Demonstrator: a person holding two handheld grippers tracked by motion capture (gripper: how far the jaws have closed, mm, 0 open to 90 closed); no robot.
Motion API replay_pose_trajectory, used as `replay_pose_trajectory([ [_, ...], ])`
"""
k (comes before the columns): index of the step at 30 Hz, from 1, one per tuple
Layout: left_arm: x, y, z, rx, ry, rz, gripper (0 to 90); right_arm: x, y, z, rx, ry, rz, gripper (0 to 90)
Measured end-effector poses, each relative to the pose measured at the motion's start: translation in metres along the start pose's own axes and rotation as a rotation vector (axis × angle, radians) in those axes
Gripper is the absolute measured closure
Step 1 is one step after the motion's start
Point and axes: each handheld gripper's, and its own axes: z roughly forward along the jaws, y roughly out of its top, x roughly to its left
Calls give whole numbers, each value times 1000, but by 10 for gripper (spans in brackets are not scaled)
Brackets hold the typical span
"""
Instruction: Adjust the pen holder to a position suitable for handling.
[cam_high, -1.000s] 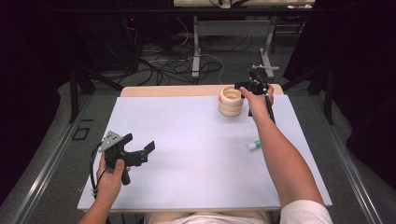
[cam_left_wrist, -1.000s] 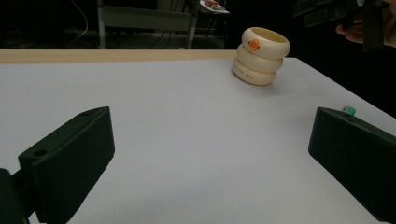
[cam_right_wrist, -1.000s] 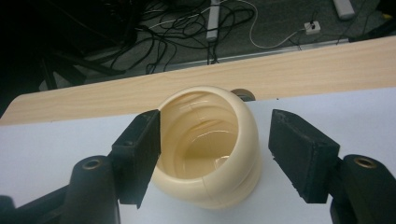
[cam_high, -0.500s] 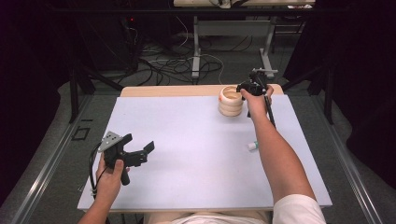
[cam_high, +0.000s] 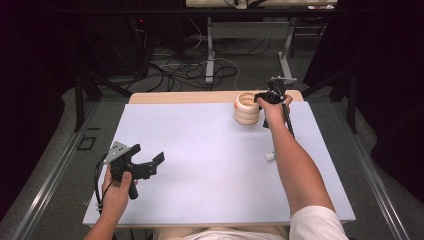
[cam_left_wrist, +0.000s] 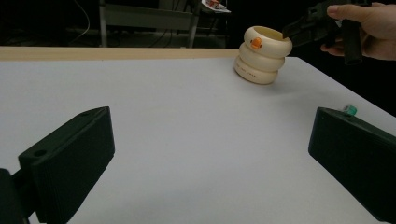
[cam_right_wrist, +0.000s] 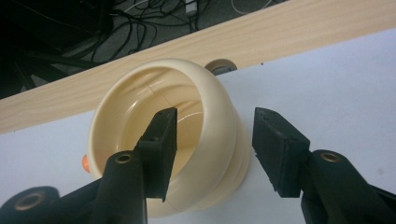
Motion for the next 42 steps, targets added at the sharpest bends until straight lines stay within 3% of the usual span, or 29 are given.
replay_pose_trajectory([
  [10, 1, 0, -1, -3, 2, -2, 3, -5, -4, 8, 23, 19, 45, 553],
  [11, 0, 0, -1, -2, 2, -3, 3, -4, -4, 9, 18, 26, 72, 555],
  [12, 0, 0, 0, -2, 2, -3, 3, -4, -4, 8, 43, 14, 73, 562],
  [13, 0, 0, 0, -2, 2, -3, 3, -6, -4, 9, 27, 32, 72, 569],
  [14, 0, 0, 0, -3, 2, -3, 3, -5, -4, 8, 47, 27, 87, 575],
  [15, 0, 0, 0, -3, 2, -3, 3, -5, -4, 10, 31, 38, 103, 577],
  [16, 0, 0, 0, -2, 1, -2, 3, -6, -4, 9, 50, 26, 92, 583],
  [20, 1, 0, -1, -2, 2, 0, 3, -5, -5, 10, 55, 56, 132, 590],
  [28, 1, 0, -1, -2, 1, -1, 3, -5, -6, 13, 38, 46, 178, 604],
  [29, 1, 0, -1, -2, 1, -1, 3, -5, -5, 11, 64, 33, 181, 606],
  [32, 1, 0, 0, -2, 1, -1, 3, -7, -6, 13, 31, 50, 200, 612],
  [37, 1, 0, 0, -2, 0, -3, 3, -7, -6, 12, 53, 60, 224, 619],
  [38, 1, 0, 0, -2, 0, -4, 3, -7, -5, 12, 54, 44, 233, 633],
  [42, 0, -1, 0, 0, -1, -1, 3, -7, -5, 12, 54, 51, 229, 663],
])
